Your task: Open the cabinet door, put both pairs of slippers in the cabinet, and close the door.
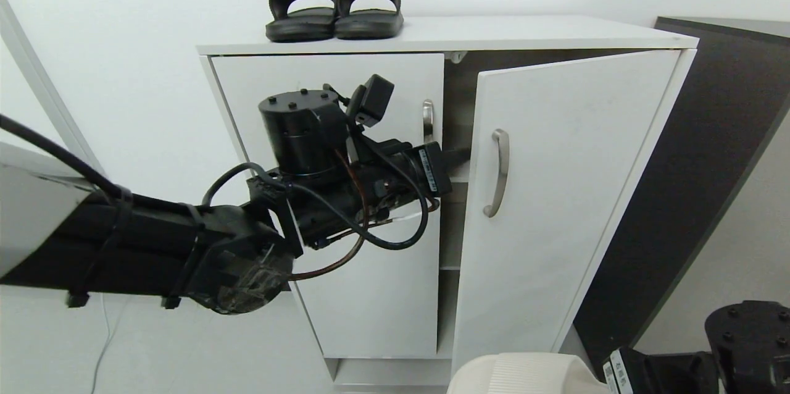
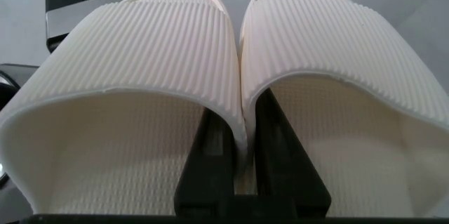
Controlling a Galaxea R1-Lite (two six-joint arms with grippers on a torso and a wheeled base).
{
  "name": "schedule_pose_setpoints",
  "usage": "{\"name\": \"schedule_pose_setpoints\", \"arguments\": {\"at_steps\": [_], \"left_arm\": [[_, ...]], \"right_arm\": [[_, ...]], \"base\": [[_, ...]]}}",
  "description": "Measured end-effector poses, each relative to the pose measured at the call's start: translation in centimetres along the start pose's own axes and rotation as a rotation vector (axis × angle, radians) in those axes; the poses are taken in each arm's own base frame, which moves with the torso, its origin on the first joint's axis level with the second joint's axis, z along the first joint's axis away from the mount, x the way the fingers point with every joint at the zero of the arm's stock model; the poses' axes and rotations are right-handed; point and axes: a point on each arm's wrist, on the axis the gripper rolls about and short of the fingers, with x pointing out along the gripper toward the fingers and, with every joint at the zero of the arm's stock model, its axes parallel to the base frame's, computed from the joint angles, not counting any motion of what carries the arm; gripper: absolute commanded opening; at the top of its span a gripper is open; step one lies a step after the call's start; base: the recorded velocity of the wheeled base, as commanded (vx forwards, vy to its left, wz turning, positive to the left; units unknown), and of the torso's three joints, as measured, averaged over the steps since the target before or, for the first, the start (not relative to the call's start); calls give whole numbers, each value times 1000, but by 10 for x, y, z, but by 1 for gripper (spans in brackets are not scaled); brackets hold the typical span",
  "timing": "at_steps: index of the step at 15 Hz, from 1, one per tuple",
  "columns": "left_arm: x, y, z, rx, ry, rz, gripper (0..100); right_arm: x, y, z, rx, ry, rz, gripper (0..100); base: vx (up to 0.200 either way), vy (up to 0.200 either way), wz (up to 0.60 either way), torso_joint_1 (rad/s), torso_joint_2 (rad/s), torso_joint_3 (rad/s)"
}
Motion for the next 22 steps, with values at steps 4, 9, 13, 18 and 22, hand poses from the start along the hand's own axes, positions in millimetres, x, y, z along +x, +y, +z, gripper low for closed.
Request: {"name": "schedule_pose_setpoints", "arguments": {"at_steps": [4,9,13,18,22], "left_arm": [[9,8,-10,-6,19,15,0],[8,-15,-44,89,79,-57,0],[10,-56,-65,121,125,-179,0],[6,-49,-55,125,92,-156,0],[-23,-19,-28,139,21,-27,0]], "right_arm": [[1,6,-4,-4,14,26,0],[1,16,-15,-5,54,70,0],[-1,21,-20,-37,64,91,0],[-1,21,-19,-41,59,88,0],[1,5,-6,-24,24,9,0]], "base": [[-100,0,0,2,1,0],[-200,0,0,0,5,3],[0,0,0,0,0,0],[0,0,0,0,0,0],[0,0,0,0,0,0]]}}
